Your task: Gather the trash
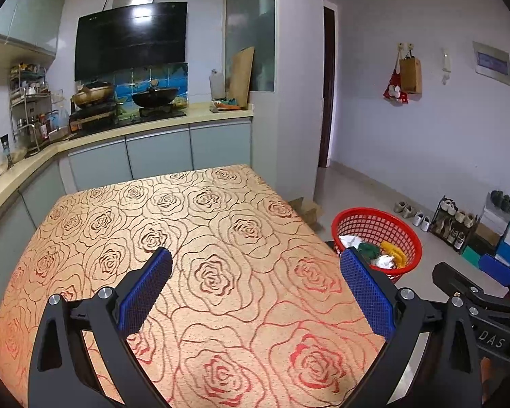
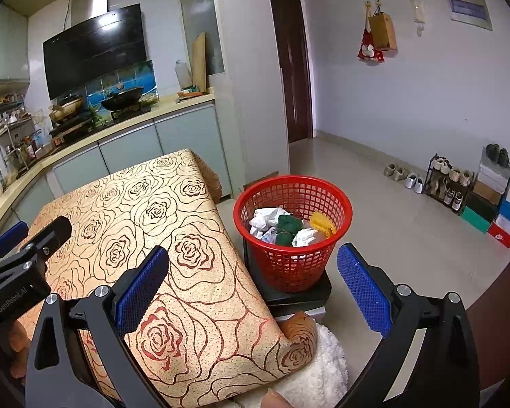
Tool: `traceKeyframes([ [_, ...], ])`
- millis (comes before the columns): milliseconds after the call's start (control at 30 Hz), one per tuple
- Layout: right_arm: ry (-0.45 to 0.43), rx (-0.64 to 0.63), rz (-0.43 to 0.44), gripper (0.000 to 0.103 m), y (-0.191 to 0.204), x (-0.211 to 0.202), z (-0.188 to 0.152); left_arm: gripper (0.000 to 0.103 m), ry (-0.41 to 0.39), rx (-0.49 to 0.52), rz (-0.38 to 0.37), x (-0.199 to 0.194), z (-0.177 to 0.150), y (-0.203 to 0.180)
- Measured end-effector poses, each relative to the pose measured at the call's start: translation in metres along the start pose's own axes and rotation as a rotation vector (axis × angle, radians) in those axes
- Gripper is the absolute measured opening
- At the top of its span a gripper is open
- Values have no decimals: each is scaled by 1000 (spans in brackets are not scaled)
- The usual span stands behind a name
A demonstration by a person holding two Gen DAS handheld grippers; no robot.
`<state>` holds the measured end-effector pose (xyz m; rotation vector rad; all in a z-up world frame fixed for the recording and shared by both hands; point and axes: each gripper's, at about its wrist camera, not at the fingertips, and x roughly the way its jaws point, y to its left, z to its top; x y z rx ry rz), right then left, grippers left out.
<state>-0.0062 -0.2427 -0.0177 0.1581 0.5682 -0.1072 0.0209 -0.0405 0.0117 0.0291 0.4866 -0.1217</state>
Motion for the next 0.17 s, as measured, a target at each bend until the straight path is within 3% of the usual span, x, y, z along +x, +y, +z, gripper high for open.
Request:
traceKeyframes([
  [167,16,-17,7,96,9,8,-1,96,6,-22,51,1,-1,18],
])
